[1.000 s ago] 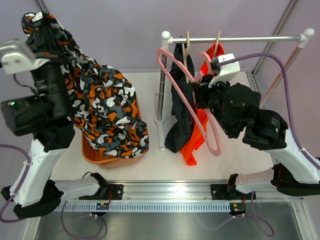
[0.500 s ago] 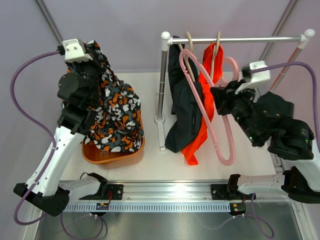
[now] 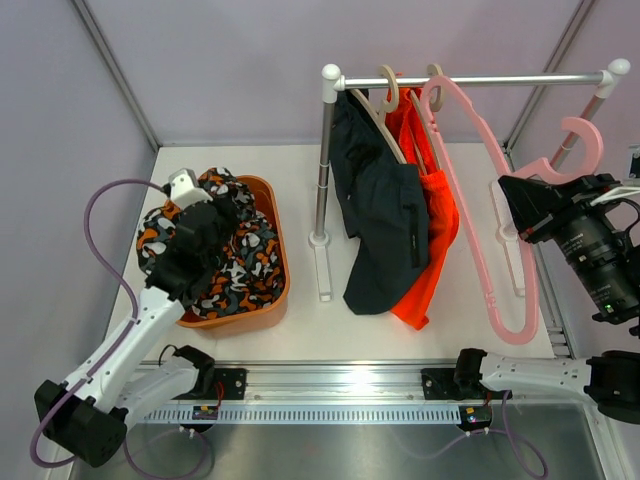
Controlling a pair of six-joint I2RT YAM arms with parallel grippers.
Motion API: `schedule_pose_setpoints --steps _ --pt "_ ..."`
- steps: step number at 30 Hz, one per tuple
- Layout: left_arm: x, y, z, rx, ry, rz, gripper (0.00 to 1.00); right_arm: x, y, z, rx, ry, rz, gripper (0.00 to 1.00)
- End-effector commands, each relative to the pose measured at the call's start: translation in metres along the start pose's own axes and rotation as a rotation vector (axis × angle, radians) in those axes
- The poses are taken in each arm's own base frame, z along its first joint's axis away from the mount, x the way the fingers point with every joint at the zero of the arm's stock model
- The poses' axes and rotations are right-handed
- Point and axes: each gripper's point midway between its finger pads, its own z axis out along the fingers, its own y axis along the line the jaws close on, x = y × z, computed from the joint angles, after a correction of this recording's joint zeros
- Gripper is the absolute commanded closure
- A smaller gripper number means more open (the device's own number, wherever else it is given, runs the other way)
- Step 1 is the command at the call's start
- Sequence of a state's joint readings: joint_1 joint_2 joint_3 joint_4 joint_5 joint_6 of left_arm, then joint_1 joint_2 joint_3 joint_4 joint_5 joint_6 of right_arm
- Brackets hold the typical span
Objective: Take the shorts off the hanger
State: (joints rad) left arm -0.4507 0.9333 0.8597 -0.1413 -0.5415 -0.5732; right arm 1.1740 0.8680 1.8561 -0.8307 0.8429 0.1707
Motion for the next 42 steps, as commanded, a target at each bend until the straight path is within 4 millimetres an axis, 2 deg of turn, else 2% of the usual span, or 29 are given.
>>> schedule_pose_setpoints --steps 1,2,5,6,10,12,16,18,20,23,24,27,28,31,32,33,36,38,40,41,42 --pt "0.025 0.003 -0.009 0.014 0.064 -0.166 1.00 0.001 -0.011 -0.002 0.046 -0.003 0.014 1.00" --pt "0.042 0.009 -0.010 0.000 0.107 -0.172 1.00 0.000 -0.014 -0.004 0.057 -0.006 0.013 1.00" --pt "0.070 0.024 -0.014 -0.043 0.180 -0.175 1.00 -0.003 -0.026 -0.009 0.093 -0.018 0.023 1.00" --pt "0.085 0.034 -0.016 -0.067 0.213 -0.168 1.00 -0.004 -0.029 -0.011 0.101 -0.020 0.025 1.00" --pt "0.113 0.042 -0.022 -0.079 0.280 -0.238 1.00 -0.002 -0.036 -0.016 0.116 -0.011 0.026 1.00" --pt "0.126 0.041 -0.023 -0.061 0.316 -0.265 1.00 -0.002 -0.038 -0.017 0.122 -0.007 0.030 1.00" --pt "0.163 0.050 -0.024 -0.077 0.402 -0.284 1.00 -0.002 -0.047 -0.023 0.144 0.004 0.024 1.00" --pt "0.176 0.050 -0.024 -0.071 0.435 -0.282 1.00 -0.006 -0.046 -0.029 0.100 -0.001 0.047 1.00" --pt "0.188 0.057 -0.025 -0.084 0.459 -0.276 0.97 -0.011 -0.040 -0.034 0.037 -0.010 0.076 1.00" --pt "0.200 0.064 -0.027 -0.104 0.480 -0.277 0.91 -0.020 -0.050 -0.043 0.037 -0.030 0.105 1.00" --pt "0.201 0.065 -0.027 -0.102 0.480 -0.280 0.88 -0.022 -0.052 -0.045 0.043 -0.032 0.105 1.00" --pt "0.200 0.064 -0.027 -0.090 0.473 -0.280 0.72 -0.026 -0.059 -0.050 0.051 -0.046 0.114 1.00" --pt "0.198 0.063 -0.027 -0.081 0.465 -0.272 0.63 -0.028 -0.060 -0.051 0.050 -0.054 0.119 1.00" --pt "0.192 0.061 -0.027 -0.068 0.457 -0.252 0.51 -0.031 -0.065 -0.052 0.070 -0.069 0.122 1.00" --pt "0.189 0.059 -0.027 -0.061 0.453 -0.249 0.37 -0.032 -0.069 -0.052 0.091 -0.074 0.116 1.00" --pt "0.189 0.060 -0.028 -0.066 0.456 -0.239 0.32 -0.033 -0.071 -0.052 0.104 -0.077 0.113 1.00" --pt "0.172 0.049 -0.030 -0.026 0.434 -0.232 0.18 -0.028 -0.077 -0.048 0.167 -0.062 0.074 1.00" --pt "0.149 0.036 -0.032 0.023 0.398 -0.235 0.11 -0.020 -0.079 -0.043 0.221 -0.032 0.027 1.00" --pt "0.135 0.029 -0.036 0.048 0.383 -0.217 0.07 -0.008 -0.076 -0.035 0.257 0.013 -0.044 1.00" --pt "0.118 0.018 -0.037 0.078 0.358 -0.221 0.06 -0.005 -0.078 -0.033 0.281 0.020 -0.057 1.00" --pt "0.109 0.015 -0.040 0.091 0.350 -0.213 0.02 0.001 -0.075 -0.028 0.296 0.040 -0.090 1.00"
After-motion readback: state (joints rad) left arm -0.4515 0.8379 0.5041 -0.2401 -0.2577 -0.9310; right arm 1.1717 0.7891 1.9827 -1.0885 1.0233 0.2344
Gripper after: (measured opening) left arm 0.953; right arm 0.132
